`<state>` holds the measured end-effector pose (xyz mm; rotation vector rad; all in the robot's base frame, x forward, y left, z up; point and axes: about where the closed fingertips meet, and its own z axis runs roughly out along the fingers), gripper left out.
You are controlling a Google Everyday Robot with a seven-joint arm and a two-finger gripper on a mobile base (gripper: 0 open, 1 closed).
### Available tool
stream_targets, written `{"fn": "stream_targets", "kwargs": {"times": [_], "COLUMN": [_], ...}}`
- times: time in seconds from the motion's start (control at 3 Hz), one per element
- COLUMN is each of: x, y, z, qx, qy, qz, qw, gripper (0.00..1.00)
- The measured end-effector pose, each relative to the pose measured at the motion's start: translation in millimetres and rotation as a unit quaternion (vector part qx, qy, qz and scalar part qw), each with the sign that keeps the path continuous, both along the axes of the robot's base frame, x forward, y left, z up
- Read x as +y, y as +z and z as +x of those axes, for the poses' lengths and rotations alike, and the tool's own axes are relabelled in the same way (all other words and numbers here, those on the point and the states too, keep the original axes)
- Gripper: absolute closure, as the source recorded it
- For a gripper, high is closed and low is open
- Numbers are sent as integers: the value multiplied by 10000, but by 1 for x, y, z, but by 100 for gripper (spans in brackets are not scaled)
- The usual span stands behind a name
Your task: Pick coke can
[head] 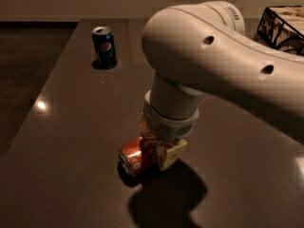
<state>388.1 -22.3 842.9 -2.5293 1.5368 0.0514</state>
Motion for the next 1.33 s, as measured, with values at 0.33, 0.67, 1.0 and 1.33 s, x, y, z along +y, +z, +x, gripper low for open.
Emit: {"fn": "stream_targets", "kwargs": {"times": [0.33, 0.67, 1.0, 1.33], "x": [-3, -13, -29, -36], "y": [6, 24, 55, 84], "z": [7, 20, 36, 43], "qx": [6, 23, -8, -79], "qy": [-87, -332, -586, -699], "qz": [-83, -78, 40, 164], "qw": [9999, 9994, 9983, 9974], "gripper": [65, 88, 100, 100]}}
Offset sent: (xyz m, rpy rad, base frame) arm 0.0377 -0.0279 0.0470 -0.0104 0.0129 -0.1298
